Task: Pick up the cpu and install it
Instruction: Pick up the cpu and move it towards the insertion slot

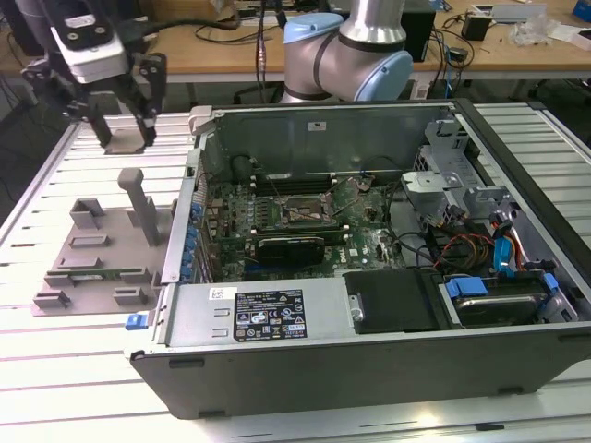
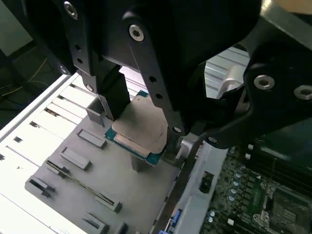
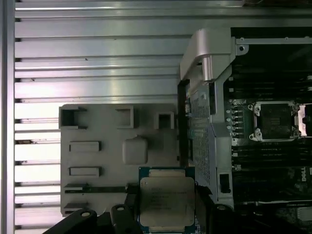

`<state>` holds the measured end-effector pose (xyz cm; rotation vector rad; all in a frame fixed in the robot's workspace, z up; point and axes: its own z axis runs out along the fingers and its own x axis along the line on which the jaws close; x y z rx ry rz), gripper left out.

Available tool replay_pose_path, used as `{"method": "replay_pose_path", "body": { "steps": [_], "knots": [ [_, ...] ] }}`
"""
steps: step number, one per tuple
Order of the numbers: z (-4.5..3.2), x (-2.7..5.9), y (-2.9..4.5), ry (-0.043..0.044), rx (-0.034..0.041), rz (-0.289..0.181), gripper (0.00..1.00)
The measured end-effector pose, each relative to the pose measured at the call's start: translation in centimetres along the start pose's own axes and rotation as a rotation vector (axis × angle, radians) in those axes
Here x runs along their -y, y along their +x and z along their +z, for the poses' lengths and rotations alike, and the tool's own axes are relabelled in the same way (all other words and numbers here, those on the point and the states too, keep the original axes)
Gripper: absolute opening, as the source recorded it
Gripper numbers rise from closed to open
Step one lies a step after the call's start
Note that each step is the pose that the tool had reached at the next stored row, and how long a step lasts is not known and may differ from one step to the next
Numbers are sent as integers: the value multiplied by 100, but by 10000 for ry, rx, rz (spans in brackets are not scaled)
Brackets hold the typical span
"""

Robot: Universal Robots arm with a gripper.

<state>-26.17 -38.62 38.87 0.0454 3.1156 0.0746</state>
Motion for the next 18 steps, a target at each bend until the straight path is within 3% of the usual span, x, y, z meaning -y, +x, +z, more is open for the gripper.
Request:
{"method": "replay_pose_path", "body": {
  "steps": [5,9,14,17,18],
  "knots": [
    [7,-3,-266,0,0,1,55],
    [15,-6,-641,1,-5,1,55],
    [22,-7,-929,0,-6,-1,55],
    [29,-10,-1203,1,-9,-1,55],
    [30,-10,-1246,0,-9,-1,55]
  ]
}}
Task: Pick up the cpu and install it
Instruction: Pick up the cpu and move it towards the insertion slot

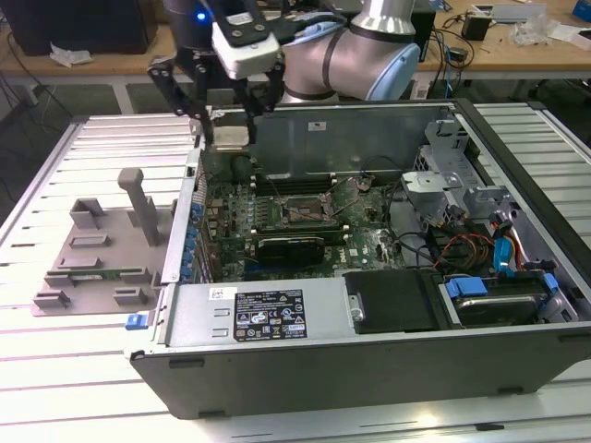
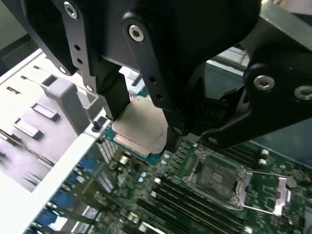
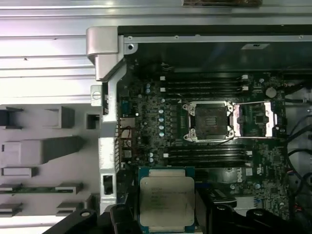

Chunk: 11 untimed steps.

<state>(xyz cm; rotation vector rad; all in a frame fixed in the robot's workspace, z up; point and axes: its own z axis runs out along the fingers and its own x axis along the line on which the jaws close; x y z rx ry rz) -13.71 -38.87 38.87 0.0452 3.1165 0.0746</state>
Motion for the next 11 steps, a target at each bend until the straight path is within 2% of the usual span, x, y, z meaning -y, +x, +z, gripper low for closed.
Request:
{"method": "replay_pose_path", "body": {
  "steps": [1,4,6,8,11],
  "knots": [
    [1,0,-50,0,0,2,55],
    [6,-2,-286,1,-2,0,55],
    [9,-4,-385,1,-2,1,55],
    [13,-7,-532,0,-2,0,55],
    [16,-11,-661,1,-2,1,55]
  ]
}}
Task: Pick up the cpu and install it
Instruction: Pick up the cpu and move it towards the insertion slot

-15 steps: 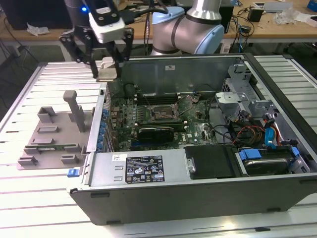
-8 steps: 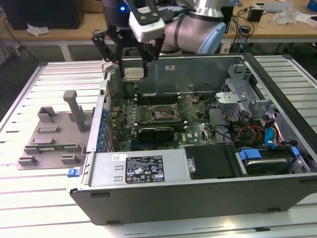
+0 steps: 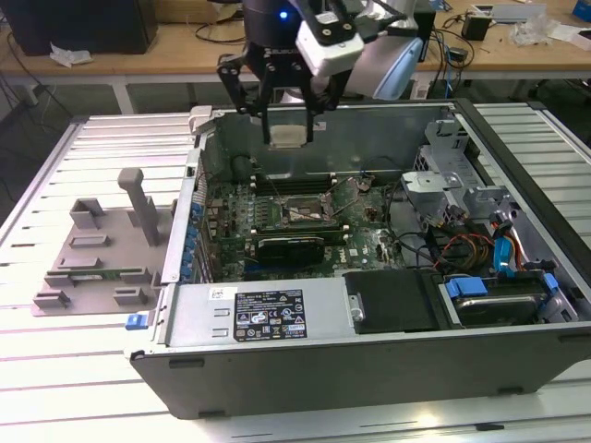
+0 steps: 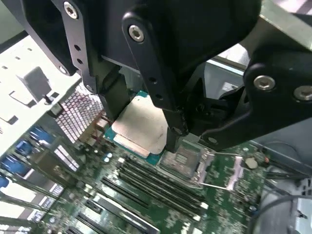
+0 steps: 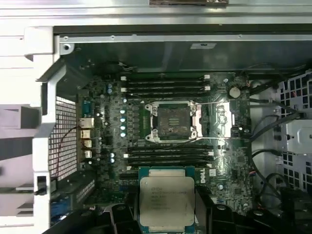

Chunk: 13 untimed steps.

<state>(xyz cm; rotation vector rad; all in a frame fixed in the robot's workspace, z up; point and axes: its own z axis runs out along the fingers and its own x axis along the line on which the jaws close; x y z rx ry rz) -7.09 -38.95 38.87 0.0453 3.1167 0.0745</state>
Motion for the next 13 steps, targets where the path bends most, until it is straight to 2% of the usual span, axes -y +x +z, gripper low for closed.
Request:
{"method": "replay_pose_path", "body": {
  "steps": [1,3,9,13],
  "knots": [
    [1,-2,-60,0,0,-1,55],
    [2,-3,-107,1,-1,0,55],
    [47,-17,-122,0,-1,-13,55],
    [133,-53,-140,-2,-4,-90,55]
  ]
}}
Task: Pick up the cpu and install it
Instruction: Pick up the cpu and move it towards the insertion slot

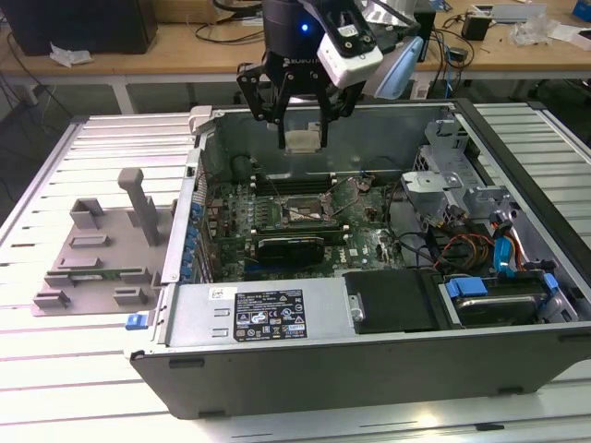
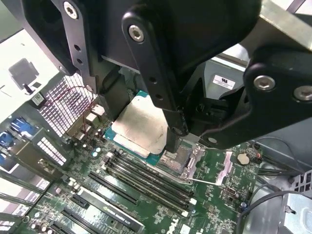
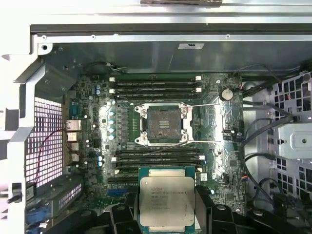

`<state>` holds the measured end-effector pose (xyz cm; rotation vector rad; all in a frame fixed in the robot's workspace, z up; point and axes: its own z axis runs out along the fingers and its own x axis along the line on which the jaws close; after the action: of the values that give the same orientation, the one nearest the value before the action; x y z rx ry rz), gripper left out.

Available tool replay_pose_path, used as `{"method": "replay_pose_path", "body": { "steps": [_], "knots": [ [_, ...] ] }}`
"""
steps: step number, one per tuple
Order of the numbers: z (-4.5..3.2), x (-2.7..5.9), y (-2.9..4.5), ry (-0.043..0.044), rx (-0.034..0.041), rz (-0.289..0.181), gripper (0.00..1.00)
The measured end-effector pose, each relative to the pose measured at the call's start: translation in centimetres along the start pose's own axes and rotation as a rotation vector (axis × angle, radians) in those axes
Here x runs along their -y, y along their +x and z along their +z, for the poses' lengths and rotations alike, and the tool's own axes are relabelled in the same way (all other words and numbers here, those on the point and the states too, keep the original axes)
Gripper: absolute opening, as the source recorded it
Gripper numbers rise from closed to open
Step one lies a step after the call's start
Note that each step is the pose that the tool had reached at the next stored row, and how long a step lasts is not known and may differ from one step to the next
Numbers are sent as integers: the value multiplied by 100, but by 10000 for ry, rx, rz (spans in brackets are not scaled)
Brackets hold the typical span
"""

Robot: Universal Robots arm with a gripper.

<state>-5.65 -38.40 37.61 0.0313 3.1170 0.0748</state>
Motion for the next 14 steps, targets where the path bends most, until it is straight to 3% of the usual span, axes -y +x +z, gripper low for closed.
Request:
{"method": "replay_pose_path", "body": {
  "steps": [8,11,14],
  "knots": [
    [130,-76,-28,-5,-9,-166,55],
    [173,-124,-29,-10,-13,-267,55],
    [264,-204,-28,-16,-26,-531,55]
  ]
}}
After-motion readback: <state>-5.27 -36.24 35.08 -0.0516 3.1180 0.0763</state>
